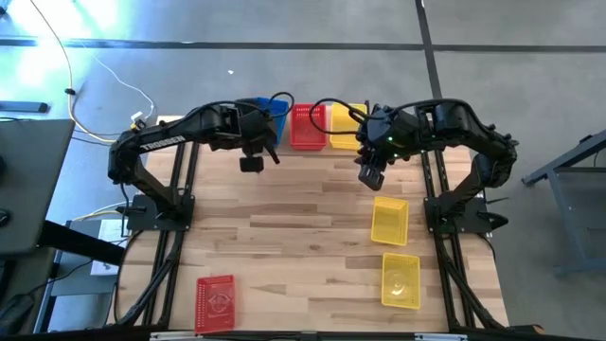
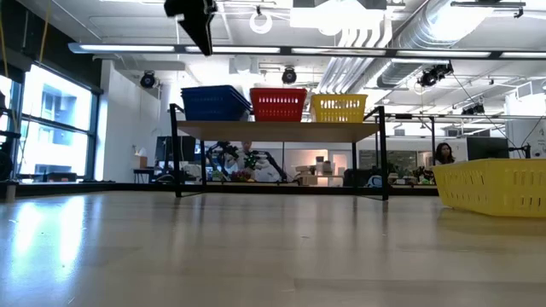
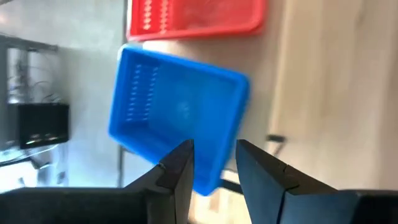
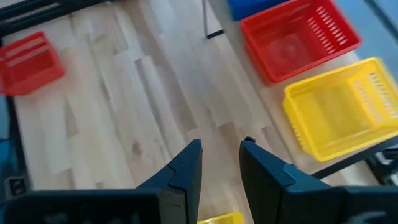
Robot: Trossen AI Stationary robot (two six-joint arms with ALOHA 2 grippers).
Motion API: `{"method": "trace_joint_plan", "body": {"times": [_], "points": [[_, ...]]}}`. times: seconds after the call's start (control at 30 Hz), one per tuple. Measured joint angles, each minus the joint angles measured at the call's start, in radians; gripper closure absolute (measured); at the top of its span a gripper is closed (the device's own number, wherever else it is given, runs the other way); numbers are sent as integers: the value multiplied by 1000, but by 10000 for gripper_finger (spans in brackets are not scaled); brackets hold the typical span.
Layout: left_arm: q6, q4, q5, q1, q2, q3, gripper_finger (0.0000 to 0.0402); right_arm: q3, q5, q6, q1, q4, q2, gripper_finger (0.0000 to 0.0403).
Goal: Stack baskets on shelf by color
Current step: Stack the top yellow bin on top of the yellow bin on the shelf
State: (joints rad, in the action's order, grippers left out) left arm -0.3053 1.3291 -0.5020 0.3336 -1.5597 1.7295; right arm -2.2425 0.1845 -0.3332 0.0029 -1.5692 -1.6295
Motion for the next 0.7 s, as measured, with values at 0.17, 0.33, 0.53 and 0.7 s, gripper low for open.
{"method": "trace_joint_plan", "body": {"times": [0.17,0.33,0.53,0.7], "points": [[63,28,84,-54,43,31,291,62,-55,0,14,-1,0,309],[112,8,198,-99,112,-3,291,208,-60,-15,56,-1,0,309],[136,-124,261,-114,222,-163,291,467,-74,-111,113,-1,62,309],[157,-191,264,-114,278,-269,291,720,-139,-217,154,89,177,309]]}}
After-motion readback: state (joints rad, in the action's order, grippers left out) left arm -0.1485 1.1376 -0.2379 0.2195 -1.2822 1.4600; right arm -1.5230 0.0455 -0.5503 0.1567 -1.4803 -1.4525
